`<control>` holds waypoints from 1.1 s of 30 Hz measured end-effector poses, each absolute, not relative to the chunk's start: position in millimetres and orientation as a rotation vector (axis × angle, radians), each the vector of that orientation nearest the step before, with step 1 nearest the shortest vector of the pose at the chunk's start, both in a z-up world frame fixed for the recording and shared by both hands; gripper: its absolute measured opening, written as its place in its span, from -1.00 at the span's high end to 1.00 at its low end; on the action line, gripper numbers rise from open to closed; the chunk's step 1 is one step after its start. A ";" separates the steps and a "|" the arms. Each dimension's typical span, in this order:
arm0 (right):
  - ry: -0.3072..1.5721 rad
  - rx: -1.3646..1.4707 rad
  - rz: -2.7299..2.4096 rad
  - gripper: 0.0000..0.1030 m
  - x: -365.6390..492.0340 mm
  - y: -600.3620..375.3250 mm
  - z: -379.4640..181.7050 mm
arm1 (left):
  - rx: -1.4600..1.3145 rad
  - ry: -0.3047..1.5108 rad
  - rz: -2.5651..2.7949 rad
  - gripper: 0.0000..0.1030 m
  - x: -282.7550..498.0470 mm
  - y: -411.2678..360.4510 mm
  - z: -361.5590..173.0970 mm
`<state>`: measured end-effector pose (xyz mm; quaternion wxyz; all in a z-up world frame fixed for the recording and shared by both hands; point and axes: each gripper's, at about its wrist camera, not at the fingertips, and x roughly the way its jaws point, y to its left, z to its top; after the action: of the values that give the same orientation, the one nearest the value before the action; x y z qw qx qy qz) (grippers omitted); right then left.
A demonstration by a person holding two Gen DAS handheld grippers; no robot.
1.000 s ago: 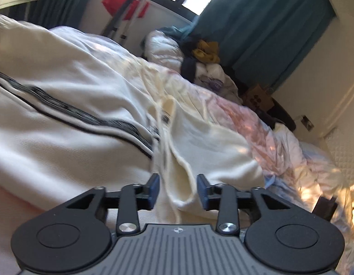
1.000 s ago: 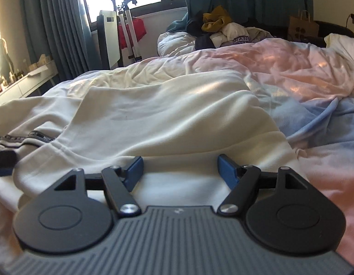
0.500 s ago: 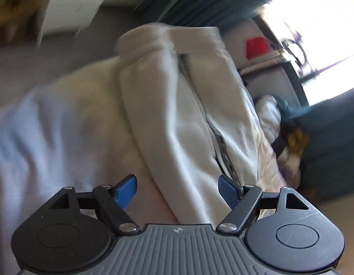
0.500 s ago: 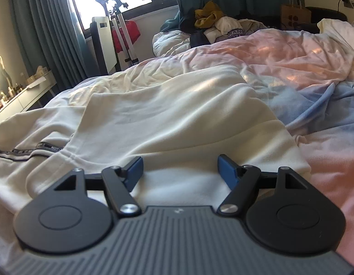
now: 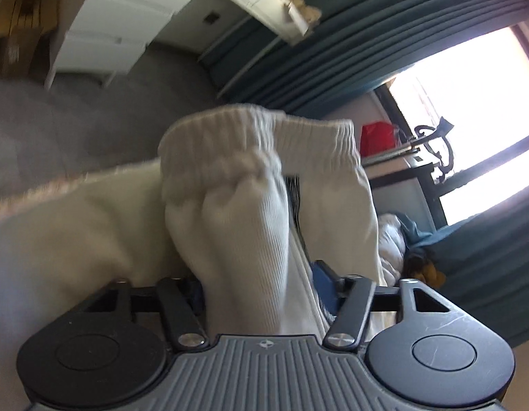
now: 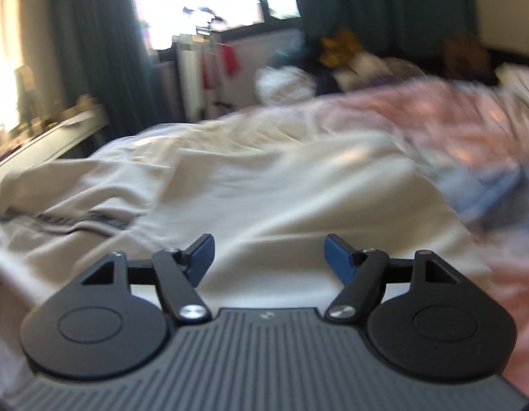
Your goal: Fold clothes
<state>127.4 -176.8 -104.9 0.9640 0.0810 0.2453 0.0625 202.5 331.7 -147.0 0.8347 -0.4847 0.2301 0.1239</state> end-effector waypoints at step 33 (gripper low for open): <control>0.402 0.756 -0.015 -0.45 79.9 -390.7 -37.2 | 0.414 0.190 -0.344 0.80 213.3 -256.1 -43.1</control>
<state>79.9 -390.7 -37.2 0.9097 0.3666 0.1948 -0.0071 213.3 -256.1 -43.1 0.9595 0.2042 0.0936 -0.1699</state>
